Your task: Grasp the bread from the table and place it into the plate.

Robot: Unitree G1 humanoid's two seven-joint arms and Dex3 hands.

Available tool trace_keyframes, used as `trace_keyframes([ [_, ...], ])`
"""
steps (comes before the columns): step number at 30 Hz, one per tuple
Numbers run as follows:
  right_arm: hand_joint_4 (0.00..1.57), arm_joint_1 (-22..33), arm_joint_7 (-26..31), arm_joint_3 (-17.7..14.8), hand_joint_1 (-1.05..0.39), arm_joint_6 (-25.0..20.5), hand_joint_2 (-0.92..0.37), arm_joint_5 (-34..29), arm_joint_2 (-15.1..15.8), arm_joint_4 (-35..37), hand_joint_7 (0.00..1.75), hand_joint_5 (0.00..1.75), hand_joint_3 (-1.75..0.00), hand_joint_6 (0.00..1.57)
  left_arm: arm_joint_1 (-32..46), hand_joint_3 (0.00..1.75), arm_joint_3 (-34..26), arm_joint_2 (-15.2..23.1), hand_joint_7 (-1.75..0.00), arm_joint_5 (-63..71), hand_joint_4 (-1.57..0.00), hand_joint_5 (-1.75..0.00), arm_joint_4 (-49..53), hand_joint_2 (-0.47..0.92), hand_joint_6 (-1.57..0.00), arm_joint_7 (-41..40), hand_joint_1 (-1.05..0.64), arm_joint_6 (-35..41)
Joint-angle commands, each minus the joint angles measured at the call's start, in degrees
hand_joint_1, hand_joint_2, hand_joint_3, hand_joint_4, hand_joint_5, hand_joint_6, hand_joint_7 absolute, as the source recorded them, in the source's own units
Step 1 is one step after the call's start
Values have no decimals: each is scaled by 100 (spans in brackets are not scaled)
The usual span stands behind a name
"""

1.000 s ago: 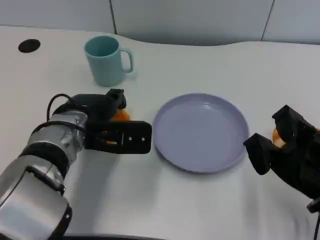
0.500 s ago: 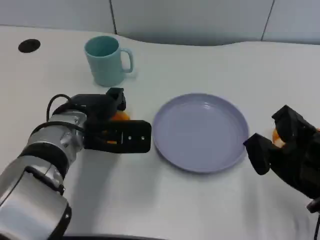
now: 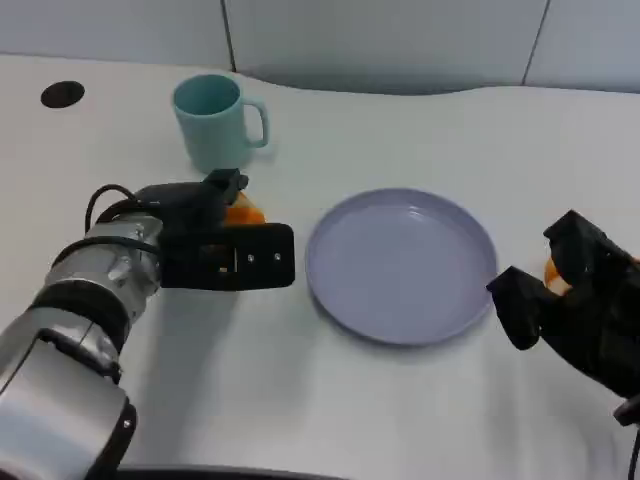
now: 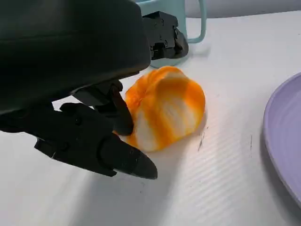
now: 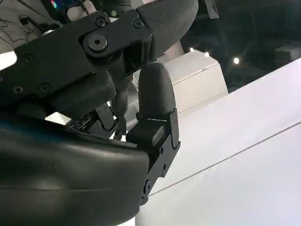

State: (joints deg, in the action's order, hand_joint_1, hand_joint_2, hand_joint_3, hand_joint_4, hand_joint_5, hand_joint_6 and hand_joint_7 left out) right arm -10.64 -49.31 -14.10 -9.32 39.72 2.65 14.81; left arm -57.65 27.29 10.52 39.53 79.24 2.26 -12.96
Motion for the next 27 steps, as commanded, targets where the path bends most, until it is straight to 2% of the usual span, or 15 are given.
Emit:
trace_keyframes([
  [1,89,10,34,-34,-42,47,-85,-11,54,-25,175,175,0,67,37,1,-74,6,0,-74,-40,0,42,88,-47,280,-42,64],
  [11,89,9,18,-36,-41,76,-85,-8,55,-33,175,175,0,67,44,0,-160,10,0,-149,-40,0,33,88,-43,325,-40,55],
  [18,88,11,42,-36,-41,-1,-85,11,73,-41,175,175,0,67,32,0,-176,11,0,-197,-35,0,30,89,-40,385,-33,68],
  [27,87,9,-16,-49,-41,-13,-85,54,73,-23,175,175,0,67,46,0,-189,15,0,-231,-36,0,27,88,-39,358,-27,31],
])
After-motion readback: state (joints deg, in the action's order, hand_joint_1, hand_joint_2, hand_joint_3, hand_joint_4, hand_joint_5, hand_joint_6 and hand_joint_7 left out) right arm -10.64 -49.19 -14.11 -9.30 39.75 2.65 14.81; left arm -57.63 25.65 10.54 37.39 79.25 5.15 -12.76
